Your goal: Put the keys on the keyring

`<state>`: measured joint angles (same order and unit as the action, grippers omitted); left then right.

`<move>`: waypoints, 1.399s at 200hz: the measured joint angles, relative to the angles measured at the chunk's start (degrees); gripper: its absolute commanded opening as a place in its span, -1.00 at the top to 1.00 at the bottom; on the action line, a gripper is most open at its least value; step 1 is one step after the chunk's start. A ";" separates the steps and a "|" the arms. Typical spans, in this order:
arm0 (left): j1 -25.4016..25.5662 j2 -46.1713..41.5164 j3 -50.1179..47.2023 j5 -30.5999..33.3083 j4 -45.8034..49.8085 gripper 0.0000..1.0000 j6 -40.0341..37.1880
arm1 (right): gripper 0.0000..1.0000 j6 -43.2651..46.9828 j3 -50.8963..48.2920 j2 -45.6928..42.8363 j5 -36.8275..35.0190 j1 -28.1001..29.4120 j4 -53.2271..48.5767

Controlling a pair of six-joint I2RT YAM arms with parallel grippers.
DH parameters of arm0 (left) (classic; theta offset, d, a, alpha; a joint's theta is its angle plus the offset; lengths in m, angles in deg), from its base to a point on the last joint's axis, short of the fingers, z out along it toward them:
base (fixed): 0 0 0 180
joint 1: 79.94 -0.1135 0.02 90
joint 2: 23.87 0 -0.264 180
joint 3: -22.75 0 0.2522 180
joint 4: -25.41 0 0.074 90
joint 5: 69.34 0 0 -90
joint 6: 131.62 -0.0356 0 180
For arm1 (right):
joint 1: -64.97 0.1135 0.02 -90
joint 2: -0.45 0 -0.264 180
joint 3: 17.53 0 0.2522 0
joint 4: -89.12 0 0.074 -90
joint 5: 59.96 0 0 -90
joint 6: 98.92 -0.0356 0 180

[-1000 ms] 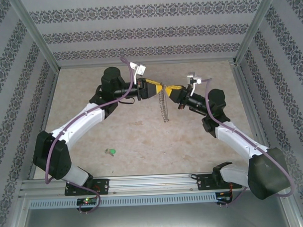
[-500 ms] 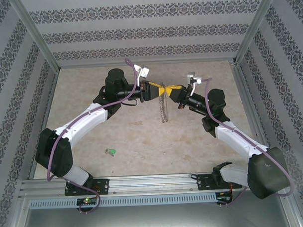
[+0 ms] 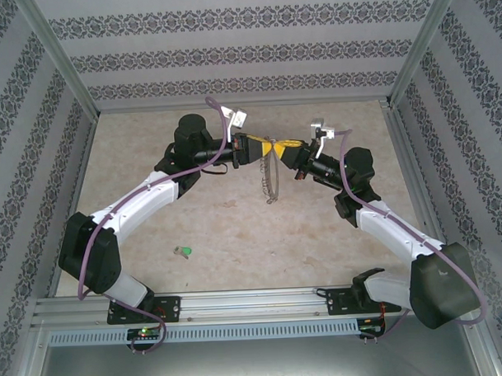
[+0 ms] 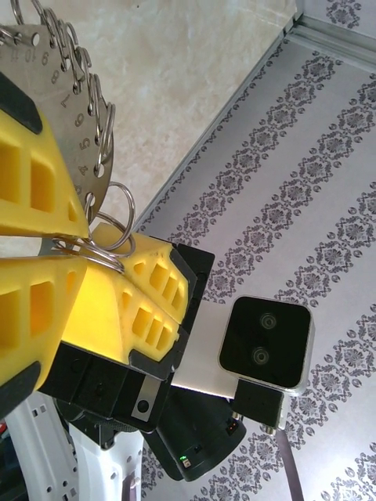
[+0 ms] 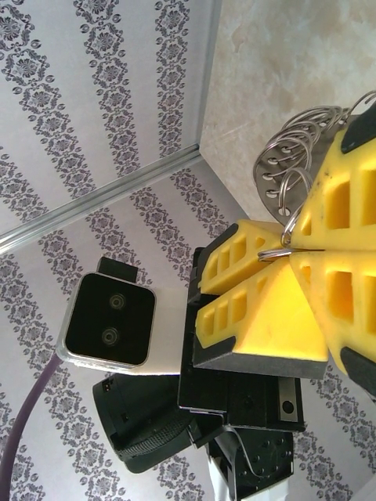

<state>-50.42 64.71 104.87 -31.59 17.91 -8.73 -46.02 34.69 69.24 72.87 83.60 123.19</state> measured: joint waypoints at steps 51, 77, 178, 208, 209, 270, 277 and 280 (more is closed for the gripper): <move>0.48 0.00 -0.57 1.42 -2.12 0.58 0.22 | 1.00 0.00 0.00 0.17 -0.02 0.00 0.00; 0.48 0.00 -0.66 1.92 -2.45 0.77 0.37 | 1.00 0.00 0.00 0.15 -0.02 0.00 0.02; 0.55 -0.15 -0.98 2.36 -0.11 1.00 -4.98 | -0.10 -1.77 -0.02 0.02 0.07 -2.40 0.33; 0.55 -0.33 0.42 2.43 7.82 1.00 -12.02 | -0.13 -3.58 -0.61 -2.23 0.07 -6.27 0.04; 0.55 -0.33 0.55 2.43 8.20 1.00 -12.35 | -0.13 -3.63 -0.61 -2.27 0.07 -6.34 0.00; 0.55 -0.33 7.85 2.58 25.38 1.00 -26.62 | -0.05 -6.54 -0.85 -2.89 3.65 -7.65 -0.72; 0.52 -0.33 8.72 2.56 27.21 1.00 -28.04 | -0.02 -6.75 -0.85 -2.47 4.57 -7.65 -0.72; 0.55 -0.33 9.07 2.56 27.91 1.00 -28.52 | -0.01 -6.95 -0.85 -2.27 4.94 -7.65 -0.72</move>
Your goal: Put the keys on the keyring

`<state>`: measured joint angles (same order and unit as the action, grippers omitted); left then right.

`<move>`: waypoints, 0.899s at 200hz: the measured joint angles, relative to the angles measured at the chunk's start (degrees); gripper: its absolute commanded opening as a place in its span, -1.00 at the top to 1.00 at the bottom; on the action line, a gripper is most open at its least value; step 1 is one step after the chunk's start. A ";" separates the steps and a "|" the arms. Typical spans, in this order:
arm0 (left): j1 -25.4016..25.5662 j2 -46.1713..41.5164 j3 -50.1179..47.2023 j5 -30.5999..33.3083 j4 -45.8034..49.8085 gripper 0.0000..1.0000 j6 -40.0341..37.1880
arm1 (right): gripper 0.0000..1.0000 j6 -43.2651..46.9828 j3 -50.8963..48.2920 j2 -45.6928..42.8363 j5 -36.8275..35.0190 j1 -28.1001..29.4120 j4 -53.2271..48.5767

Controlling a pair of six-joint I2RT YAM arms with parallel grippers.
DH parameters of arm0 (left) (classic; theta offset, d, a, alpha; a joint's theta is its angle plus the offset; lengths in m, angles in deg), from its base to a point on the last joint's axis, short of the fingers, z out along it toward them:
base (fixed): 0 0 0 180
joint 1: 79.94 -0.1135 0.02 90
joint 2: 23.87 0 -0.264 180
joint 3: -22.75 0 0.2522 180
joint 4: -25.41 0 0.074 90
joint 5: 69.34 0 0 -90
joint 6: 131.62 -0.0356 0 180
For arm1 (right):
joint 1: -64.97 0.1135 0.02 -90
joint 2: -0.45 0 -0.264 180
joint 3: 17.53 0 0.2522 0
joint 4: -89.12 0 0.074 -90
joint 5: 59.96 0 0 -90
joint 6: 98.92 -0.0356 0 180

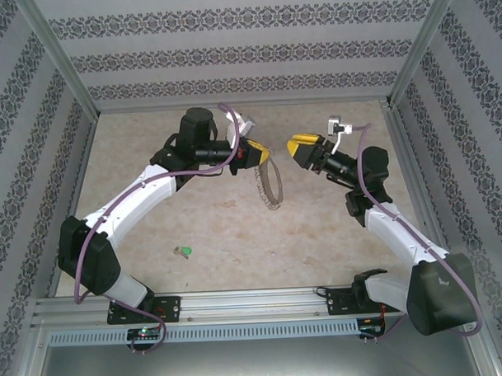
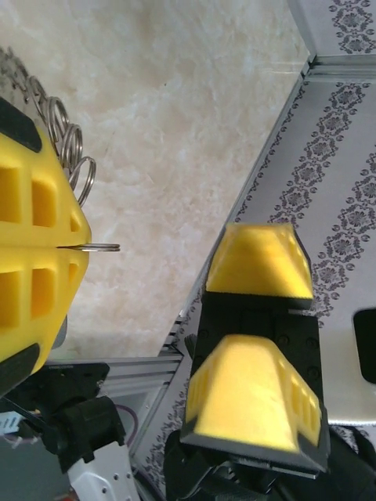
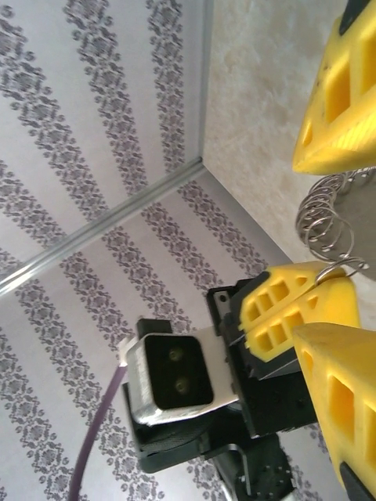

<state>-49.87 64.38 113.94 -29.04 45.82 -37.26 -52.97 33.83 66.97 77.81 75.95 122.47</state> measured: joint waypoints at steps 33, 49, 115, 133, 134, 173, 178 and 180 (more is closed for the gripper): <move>-0.02 0.48 3.32 -0.76 6.36 1.00 -4.90 | 0.10 -0.70 0.00 2.34 4.50 0.15 -0.15; -0.02 1.18 4.68 -1.33 8.55 1.00 -6.45 | 0.16 -0.63 0.00 3.34 6.43 0.94 -0.17; -0.02 3.91 6.49 -3.15 13.25 1.00 -9.14 | 0.39 -0.57 0.00 5.92 10.49 3.54 -0.15; -0.02 4.11 6.49 -3.52 13.62 1.00 -9.31 | 0.51 -0.48 0.00 6.34 10.82 3.85 -0.17; -0.02 4.11 6.49 -3.52 13.62 1.00 -9.33 | 0.52 -0.46 0.00 6.36 10.84 3.87 -0.17; -0.04 4.11 6.51 -4.13 13.68 1.00 -9.33 | 0.90 0.07 0.00 6.97 11.34 4.28 -0.15; -0.07 4.13 6.51 -4.09 13.70 1.00 -9.33 | 1.00 0.48 0.00 6.99 11.56 4.28 -0.07; -0.09 4.13 6.51 -4.07 13.73 1.00 -9.31 | 1.00 0.20 0.00 7.02 11.72 4.28 -0.04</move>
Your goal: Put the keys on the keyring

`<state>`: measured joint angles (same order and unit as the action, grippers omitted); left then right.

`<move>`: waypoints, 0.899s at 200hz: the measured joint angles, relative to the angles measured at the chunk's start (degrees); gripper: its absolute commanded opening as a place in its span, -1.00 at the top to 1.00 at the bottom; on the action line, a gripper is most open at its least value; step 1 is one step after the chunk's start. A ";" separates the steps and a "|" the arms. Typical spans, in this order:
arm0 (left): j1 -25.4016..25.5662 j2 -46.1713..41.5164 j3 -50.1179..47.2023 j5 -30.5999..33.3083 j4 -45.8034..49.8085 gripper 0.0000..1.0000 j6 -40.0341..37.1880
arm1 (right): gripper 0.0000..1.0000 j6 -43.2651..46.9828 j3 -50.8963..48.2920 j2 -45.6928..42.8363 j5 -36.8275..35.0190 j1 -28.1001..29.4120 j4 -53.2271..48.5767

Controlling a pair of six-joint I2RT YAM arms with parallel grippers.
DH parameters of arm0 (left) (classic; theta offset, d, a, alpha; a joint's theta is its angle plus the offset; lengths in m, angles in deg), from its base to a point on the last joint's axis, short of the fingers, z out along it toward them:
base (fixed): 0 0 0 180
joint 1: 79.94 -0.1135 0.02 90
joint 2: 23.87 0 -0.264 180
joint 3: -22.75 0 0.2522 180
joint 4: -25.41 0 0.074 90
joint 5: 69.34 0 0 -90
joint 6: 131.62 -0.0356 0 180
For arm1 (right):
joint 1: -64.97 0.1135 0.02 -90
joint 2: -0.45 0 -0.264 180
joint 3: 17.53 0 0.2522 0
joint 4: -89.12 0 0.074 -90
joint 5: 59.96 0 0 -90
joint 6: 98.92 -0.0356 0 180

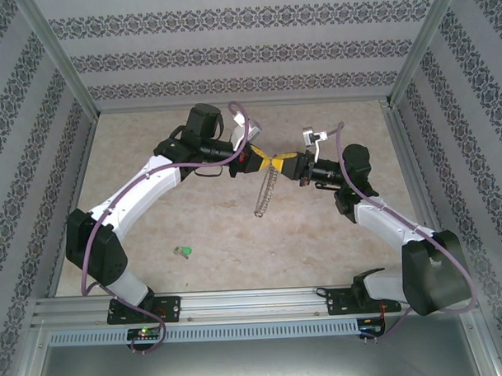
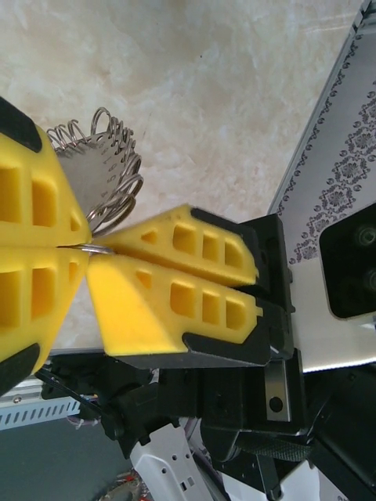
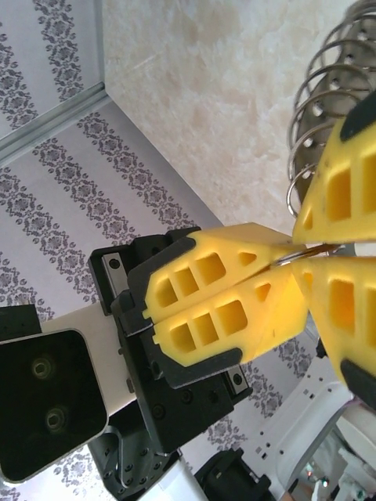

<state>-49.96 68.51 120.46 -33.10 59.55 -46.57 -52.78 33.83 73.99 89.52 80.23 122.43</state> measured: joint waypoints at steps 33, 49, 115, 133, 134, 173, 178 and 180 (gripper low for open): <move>-0.09 0.07 0.02 0.39 -0.02 0.65 0.63 | 1.00 0.70 0.04 0.07 -0.11 0.13 -0.07; -0.07 0.07 -0.02 1.18 -1.09 0.27 2.64 | 1.00 0.72 0.04 0.07 -0.96 0.26 -0.09; -4.28 -5.66 -11.37 6.14 -22.18 0.09 20.96 | 1.00 0.72 0.04 -0.33 -4.90 -0.15 0.85; -4.87 -5.84 -12.44 5.95 -27.26 0.16 26.49 | 1.00 0.70 0.15 -0.55 -5.68 -0.15 2.10; -4.87 -5.84 -12.52 5.92 -27.63 0.17 26.84 | 1.00 0.70 0.15 -0.55 -5.70 -0.15 2.14; -4.85 -5.75 -14.86 3.85 -38.45 0.29 36.72 | 1.00 0.31 1.44 -0.55 -7.39 -0.13 4.74; -4.87 -5.73 -15.17 3.54 -39.69 0.30 37.66 | 1.00 0.24 1.64 -0.55 -7.65 -0.11 5.14; -4.87 -5.68 -15.30 3.34 -40.24 0.30 38.21 | 1.00 0.22 1.70 -0.52 -7.72 -0.13 5.29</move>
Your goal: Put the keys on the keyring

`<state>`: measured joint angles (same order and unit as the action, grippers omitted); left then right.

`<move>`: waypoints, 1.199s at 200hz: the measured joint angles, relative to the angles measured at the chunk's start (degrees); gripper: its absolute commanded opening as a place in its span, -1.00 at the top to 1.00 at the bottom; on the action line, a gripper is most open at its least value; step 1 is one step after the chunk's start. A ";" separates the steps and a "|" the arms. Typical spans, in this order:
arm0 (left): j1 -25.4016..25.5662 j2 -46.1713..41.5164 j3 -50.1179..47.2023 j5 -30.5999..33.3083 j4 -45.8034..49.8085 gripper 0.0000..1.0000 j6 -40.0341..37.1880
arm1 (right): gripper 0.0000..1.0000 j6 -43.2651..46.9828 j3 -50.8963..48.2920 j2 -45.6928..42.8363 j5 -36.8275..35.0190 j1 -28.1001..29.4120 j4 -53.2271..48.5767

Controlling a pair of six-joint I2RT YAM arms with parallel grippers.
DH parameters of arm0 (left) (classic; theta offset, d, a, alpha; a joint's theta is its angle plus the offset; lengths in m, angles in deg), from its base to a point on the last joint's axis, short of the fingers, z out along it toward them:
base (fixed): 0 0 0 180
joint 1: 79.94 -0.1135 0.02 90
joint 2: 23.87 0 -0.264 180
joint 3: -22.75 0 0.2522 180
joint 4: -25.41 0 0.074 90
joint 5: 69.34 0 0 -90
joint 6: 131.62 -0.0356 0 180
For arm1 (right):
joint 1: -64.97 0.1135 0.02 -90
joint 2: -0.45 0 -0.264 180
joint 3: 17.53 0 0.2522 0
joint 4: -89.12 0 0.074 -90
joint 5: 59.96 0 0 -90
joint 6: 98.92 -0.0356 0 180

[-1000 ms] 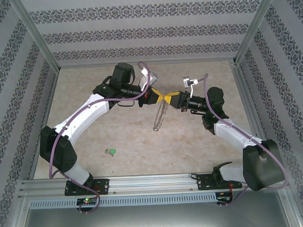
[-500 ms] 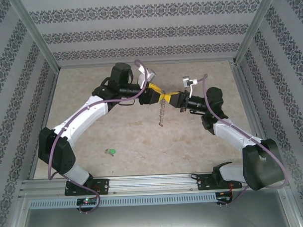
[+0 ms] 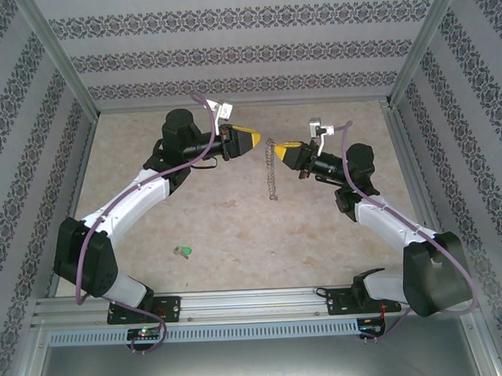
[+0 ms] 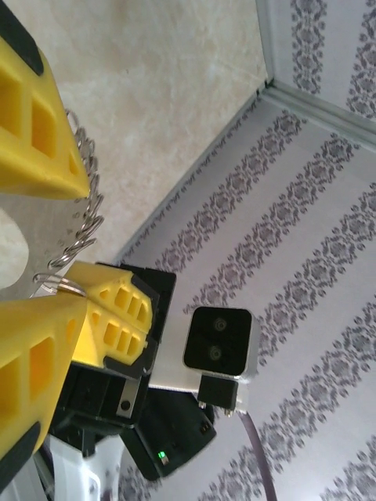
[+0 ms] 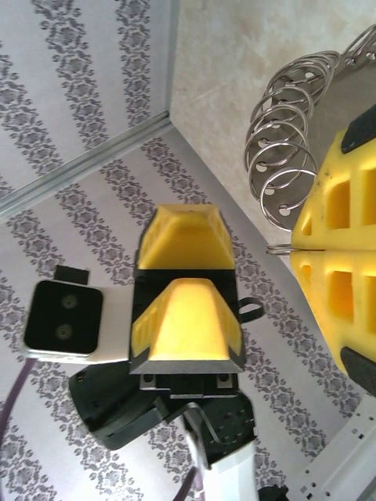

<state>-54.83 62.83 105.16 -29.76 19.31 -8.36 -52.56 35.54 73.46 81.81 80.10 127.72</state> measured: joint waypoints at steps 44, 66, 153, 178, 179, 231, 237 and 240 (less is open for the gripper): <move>0.46 1.64 -0.92 -2.36 -7.39 0.31 5.92 | 1.00 -1.16 0.83 0.28 -1.86 0.02 2.82; 1.40 1.97 -0.92 -3.54 -8.98 0.31 7.21 | 1.00 -1.51 1.44 0.94 -2.47 0.04 3.85; 3.28 3.37 -0.92 -5.07 -11.21 0.31 8.90 | 1.00 -3.10 2.10 3.06 -3.10 0.11 6.29; 3.34 4.00 -0.90 -5.07 -11.93 0.31 9.07 | 1.00 -3.17 2.10 3.10 -3.13 0.13 6.43; 3.34 4.00 -0.90 -5.07 -11.96 0.31 9.07 | 1.00 -3.17 2.10 3.10 -3.13 0.13 6.45; 3.43 4.33 -0.76 -4.04 -11.17 0.24 7.63 | 1.00 -3.17 2.10 3.28 -3.41 0.13 6.60; 3.45 4.09 -0.76 -3.48 -10.47 0.21 7.08 | 1.00 -3.17 2.10 3.30 -3.52 0.11 6.60; 3.45 3.96 -0.76 -3.13 -10.05 0.21 6.73 | 1.00 -3.17 2.10 3.32 -3.56 0.11 6.62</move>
<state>-51.38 66.78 104.39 -32.88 9.26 -1.63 -55.73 37.64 76.78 78.24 80.21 134.34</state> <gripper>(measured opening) 0.373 0.065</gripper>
